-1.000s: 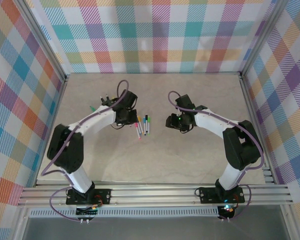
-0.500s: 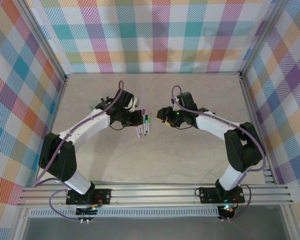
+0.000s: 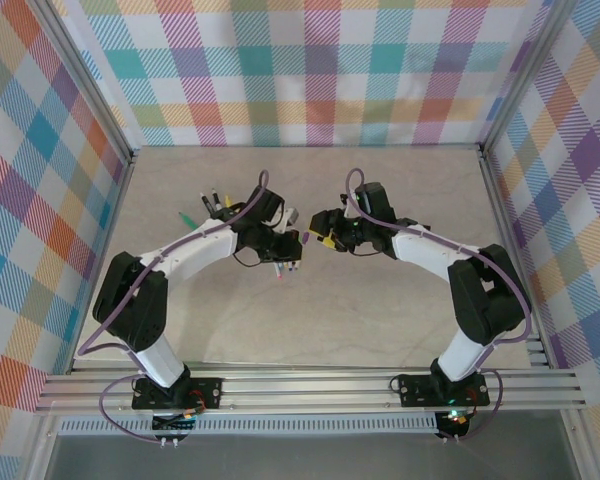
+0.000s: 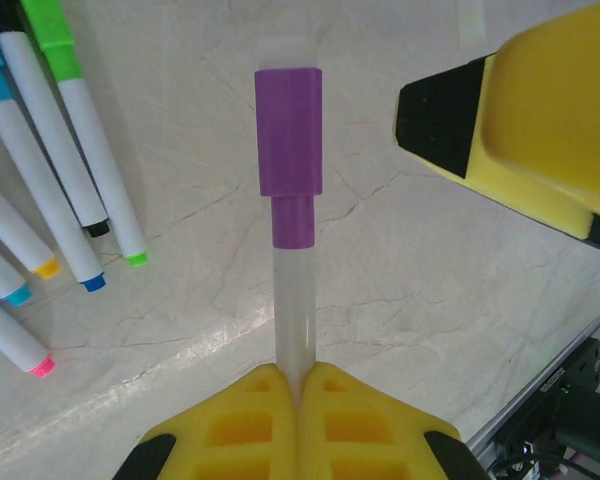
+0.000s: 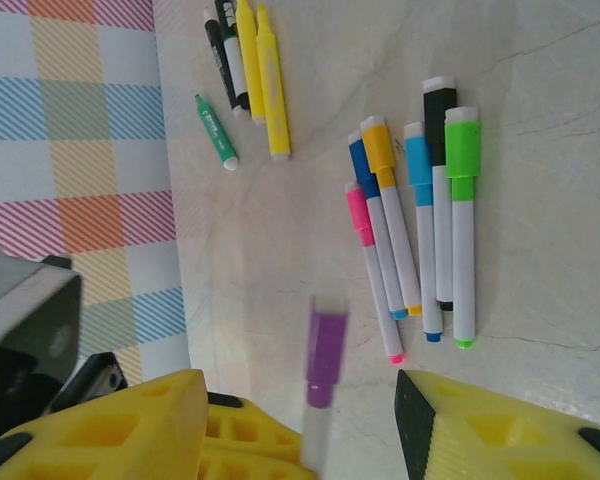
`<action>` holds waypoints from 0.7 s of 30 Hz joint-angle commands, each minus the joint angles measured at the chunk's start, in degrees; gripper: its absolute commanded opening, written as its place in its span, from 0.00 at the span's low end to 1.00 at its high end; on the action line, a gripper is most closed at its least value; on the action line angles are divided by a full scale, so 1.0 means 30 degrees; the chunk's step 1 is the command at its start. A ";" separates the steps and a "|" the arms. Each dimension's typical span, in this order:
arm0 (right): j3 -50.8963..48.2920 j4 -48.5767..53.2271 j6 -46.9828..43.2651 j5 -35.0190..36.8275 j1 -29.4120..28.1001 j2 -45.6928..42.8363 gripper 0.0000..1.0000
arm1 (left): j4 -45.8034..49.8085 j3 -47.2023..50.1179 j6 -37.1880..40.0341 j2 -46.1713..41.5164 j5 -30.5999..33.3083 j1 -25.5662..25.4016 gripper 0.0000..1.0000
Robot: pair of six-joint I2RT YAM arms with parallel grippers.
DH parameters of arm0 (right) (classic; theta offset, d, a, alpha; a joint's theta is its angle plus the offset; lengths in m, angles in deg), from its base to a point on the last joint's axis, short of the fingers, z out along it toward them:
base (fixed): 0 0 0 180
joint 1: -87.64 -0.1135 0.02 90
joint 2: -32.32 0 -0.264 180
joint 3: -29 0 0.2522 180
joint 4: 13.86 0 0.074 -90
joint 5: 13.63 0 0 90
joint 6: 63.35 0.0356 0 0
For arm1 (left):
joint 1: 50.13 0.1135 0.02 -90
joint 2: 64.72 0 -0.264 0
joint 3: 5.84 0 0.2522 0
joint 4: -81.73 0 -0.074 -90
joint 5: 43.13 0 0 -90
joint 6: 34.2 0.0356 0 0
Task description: Open the pen caps
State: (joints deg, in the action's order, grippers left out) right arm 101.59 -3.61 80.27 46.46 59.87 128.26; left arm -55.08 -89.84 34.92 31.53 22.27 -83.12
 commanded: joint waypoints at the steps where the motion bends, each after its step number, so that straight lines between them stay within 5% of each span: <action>1: 0.0545 -0.0319 0.0253 -0.0732 -0.0023 -0.0029 0.54 | -0.0092 -0.0994 0.0438 0.0155 -0.0333 -0.0361 0.00; 12: 0.1549 0.1256 -0.0385 -0.0282 -0.0243 0.0823 0.48 | 0.0573 -0.2097 0.0605 0.0760 -0.0109 -0.1098 0.00; 14: 0.1660 0.1243 -0.0408 -0.0228 -0.0214 0.0972 0.34 | 0.0712 -0.2182 0.0645 0.0834 -0.0062 -0.1189 0.00; 16: 0.1711 0.1313 -0.0387 -0.0105 -0.0236 0.1008 0.04 | 0.0846 -0.2102 0.0695 0.0841 0.0032 -0.1248 0.00; 21: 0.1269 0.1173 -0.0485 0.0156 -0.0236 0.0698 0.00 | 0.0881 -0.1646 0.0665 0.0655 0.0359 -0.1252 0.00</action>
State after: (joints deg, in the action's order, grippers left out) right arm 105.02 1.05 79.55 46.81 59.48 131.01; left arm -53.14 -94.67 35.77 33.50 24.02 -85.68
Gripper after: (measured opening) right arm 0.070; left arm 0.048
